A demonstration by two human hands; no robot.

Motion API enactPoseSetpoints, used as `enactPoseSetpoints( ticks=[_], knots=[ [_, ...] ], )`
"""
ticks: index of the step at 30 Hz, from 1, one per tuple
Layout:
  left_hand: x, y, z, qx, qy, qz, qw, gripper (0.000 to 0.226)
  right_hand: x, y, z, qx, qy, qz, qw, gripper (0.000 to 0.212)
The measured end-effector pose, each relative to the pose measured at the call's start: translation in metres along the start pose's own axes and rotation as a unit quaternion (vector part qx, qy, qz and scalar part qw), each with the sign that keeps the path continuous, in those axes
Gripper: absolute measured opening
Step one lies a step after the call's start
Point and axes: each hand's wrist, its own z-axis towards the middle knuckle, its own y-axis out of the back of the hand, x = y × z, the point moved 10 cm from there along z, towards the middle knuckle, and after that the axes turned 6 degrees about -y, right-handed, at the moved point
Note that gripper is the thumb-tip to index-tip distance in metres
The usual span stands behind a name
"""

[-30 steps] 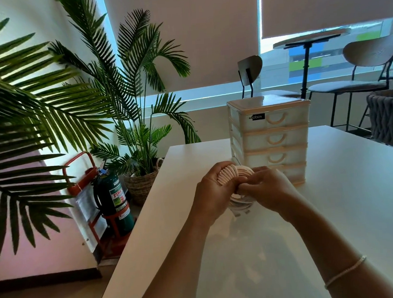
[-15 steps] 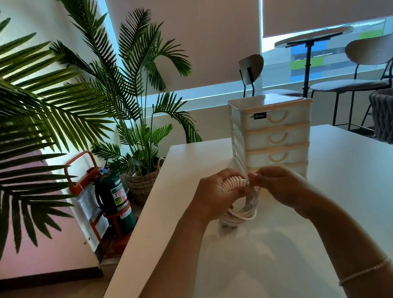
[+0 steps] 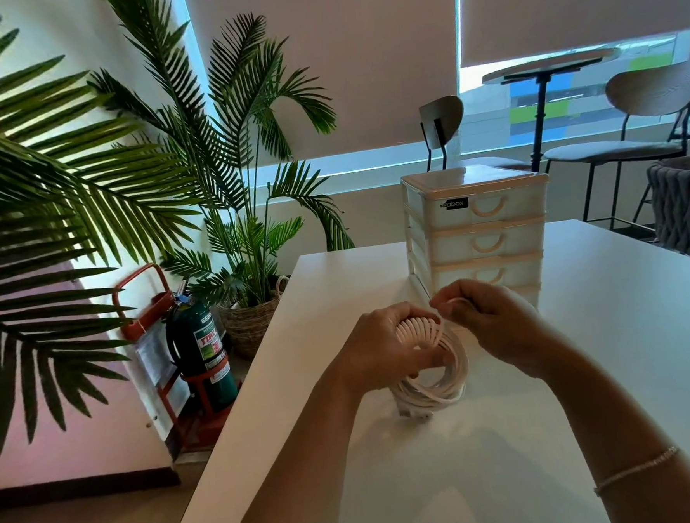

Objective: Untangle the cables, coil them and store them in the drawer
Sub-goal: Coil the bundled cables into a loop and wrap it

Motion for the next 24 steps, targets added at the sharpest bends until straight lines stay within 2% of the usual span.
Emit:
enactPoseSetpoints(
  ticks=[2, 5, 11, 18, 24],
  knots=[
    [0.000, -0.003, -0.001, 0.005, 0.013, -0.051, 0.999, 0.035, -0.006, -0.003, -0.001, 0.036, -0.018, 0.055, 0.998, 0.024],
    [0.000, -0.001, -0.002, -0.006, 0.021, -0.089, 0.996, 0.031, -0.009, 0.001, 0.000, 0.020, -0.015, 0.068, 0.997, 0.027],
    [-0.003, 0.001, 0.000, -0.012, 0.010, -0.053, 0.999, 0.028, -0.020, 0.008, 0.004, -0.043, -0.051, 0.079, 0.995, 0.014],
    [-0.004, 0.008, -0.001, -0.050, -0.001, -0.036, 0.998, 0.030, -0.032, -0.005, 0.002, -0.038, -0.118, 0.088, 0.988, 0.023],
    [-0.008, 0.006, 0.000, -0.052, -0.010, -0.011, 0.999, 0.033, -0.031, -0.004, 0.001, -0.031, -0.128, 0.092, 0.987, 0.018]
  ],
)
